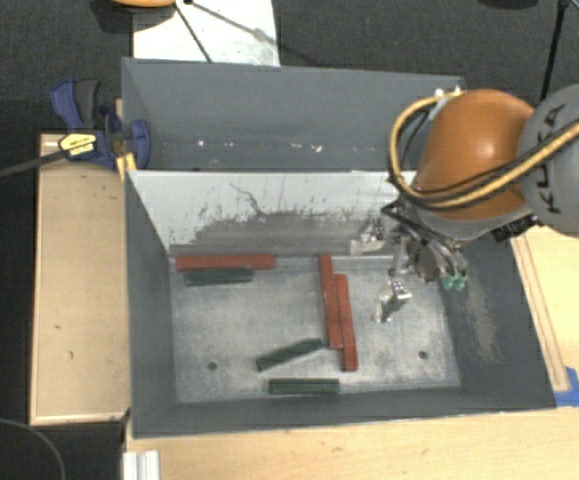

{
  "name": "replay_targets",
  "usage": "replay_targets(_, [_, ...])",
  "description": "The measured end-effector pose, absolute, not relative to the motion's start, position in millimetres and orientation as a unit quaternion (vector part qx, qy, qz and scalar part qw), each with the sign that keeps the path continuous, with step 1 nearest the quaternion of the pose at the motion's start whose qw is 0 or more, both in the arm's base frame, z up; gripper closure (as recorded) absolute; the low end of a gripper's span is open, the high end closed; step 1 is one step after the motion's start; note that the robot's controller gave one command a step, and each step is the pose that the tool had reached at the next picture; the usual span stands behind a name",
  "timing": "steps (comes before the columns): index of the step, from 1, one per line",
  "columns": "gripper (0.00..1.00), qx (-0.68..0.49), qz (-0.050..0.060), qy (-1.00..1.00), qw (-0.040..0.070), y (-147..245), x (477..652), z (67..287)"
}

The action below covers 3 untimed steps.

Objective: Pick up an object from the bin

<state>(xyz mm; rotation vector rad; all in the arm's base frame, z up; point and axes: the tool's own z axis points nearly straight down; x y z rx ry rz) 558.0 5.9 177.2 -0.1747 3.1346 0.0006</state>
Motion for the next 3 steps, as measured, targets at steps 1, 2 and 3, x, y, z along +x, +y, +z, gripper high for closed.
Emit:
replay_targets(1, [0.00,-0.086,0.000,0.996,0.004,37,552.4,130])
replay_targets(2, [1.00,-0.219,0.003,0.976,-0.005,44,539.0,74])
replay_targets(3, [1.00,-0.219,0.003,0.976,-0.005,44,539.0,74])
